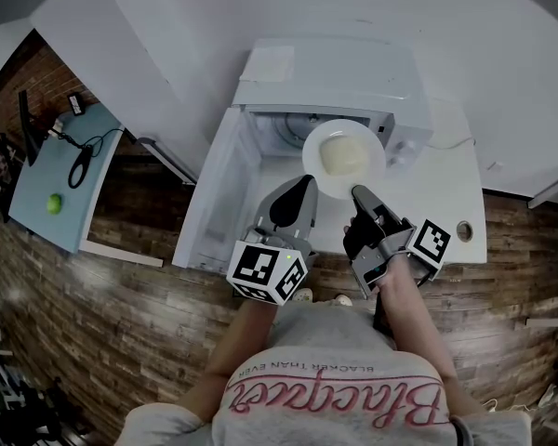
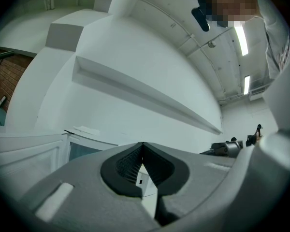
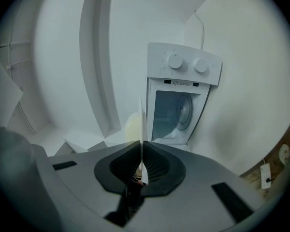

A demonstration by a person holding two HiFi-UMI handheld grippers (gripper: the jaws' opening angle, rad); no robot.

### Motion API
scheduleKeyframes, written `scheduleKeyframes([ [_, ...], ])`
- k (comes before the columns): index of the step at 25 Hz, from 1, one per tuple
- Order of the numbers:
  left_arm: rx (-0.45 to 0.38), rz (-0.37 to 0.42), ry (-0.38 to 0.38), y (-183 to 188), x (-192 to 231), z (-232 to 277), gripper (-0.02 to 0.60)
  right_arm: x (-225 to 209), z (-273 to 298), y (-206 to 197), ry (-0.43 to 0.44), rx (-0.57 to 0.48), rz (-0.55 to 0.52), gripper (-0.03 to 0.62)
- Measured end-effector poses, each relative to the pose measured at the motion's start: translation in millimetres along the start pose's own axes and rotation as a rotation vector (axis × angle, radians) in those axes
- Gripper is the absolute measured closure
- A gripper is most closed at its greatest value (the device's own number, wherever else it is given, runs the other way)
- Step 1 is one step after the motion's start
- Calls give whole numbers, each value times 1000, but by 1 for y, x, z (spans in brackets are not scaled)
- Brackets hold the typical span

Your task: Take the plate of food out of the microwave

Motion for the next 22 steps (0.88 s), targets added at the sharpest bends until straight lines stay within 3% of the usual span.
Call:
scheduleKeyframes([
  [22, -37, 13, 5, 7, 12, 8, 577, 1, 14, 5, 13, 36, -17, 571],
])
Point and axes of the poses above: the fingertips, and each gripper's own axes: z forward along the fingers, x to its left, y out of its top, the point moved 4 cm from there along -z, backward along the fingers, and after that the axes turned 10 degrees about -z, right-handed, at the moved point
